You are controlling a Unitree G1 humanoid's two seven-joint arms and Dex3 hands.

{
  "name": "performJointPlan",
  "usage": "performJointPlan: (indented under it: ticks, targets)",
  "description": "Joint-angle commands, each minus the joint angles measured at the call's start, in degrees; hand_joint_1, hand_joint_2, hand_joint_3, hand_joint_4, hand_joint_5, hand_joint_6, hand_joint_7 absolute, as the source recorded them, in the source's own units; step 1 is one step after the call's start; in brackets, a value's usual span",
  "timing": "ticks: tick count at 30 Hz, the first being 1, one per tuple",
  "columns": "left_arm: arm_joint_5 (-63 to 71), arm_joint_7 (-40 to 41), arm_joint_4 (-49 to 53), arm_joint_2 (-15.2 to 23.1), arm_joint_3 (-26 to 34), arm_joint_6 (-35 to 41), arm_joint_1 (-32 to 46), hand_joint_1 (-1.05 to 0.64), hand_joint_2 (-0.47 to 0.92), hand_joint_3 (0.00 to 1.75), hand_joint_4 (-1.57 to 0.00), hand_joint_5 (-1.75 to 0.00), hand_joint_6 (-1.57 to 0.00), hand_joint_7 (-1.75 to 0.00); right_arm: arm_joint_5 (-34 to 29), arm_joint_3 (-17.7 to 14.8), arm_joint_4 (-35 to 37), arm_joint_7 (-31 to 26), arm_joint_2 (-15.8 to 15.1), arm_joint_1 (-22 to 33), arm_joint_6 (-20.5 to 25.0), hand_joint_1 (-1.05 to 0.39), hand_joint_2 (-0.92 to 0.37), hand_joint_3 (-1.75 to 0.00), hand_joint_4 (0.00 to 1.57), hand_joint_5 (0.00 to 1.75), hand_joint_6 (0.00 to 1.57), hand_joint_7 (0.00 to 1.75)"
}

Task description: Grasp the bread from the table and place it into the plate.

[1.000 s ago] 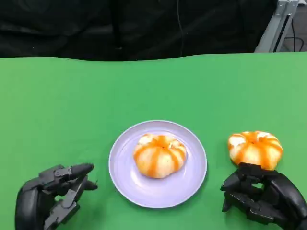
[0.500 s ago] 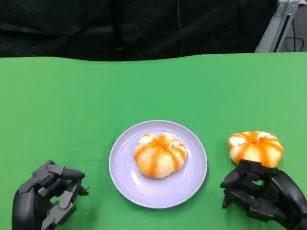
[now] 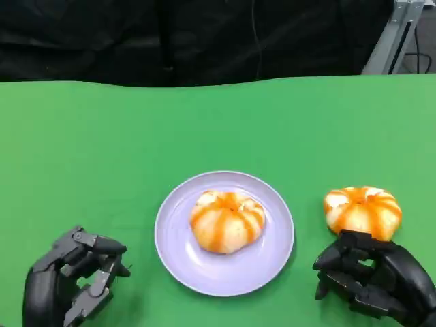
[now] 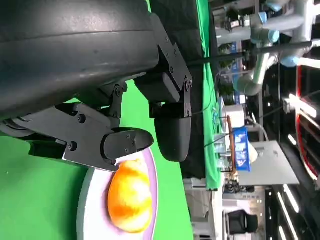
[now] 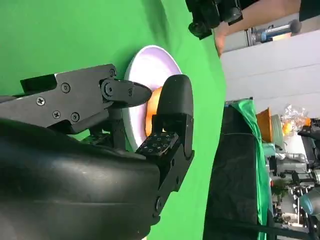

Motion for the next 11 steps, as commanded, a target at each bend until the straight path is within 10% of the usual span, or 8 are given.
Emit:
performJointPlan:
  ticks: [1, 11]
  targets:
    - [-0.3, 0.2, -0.8, 0.4, 0.9, -0.7, 0.6, -0.05, 0.92, 0.5, -0.68, -1.57, -0.77, -1.16, 0.7, -0.5, 0.9, 0.1, -0.7, -0.5, -0.6, -0.03, -0.88, -0.39, 0.61, 1.48, 0.73, 1.02]
    - [0.8, 0.9, -0.3, 0.5, 1.3, -1.0, 0.3, -0.05, 0.92, 0.48, -0.68, -1.58, -0.77, -1.19, 1.1, -1.0, 2.3, 0.8, -0.6, -1.4, -0.6, -0.01, -0.86, -0.43, 0.62, 1.46, 0.73, 1.02]
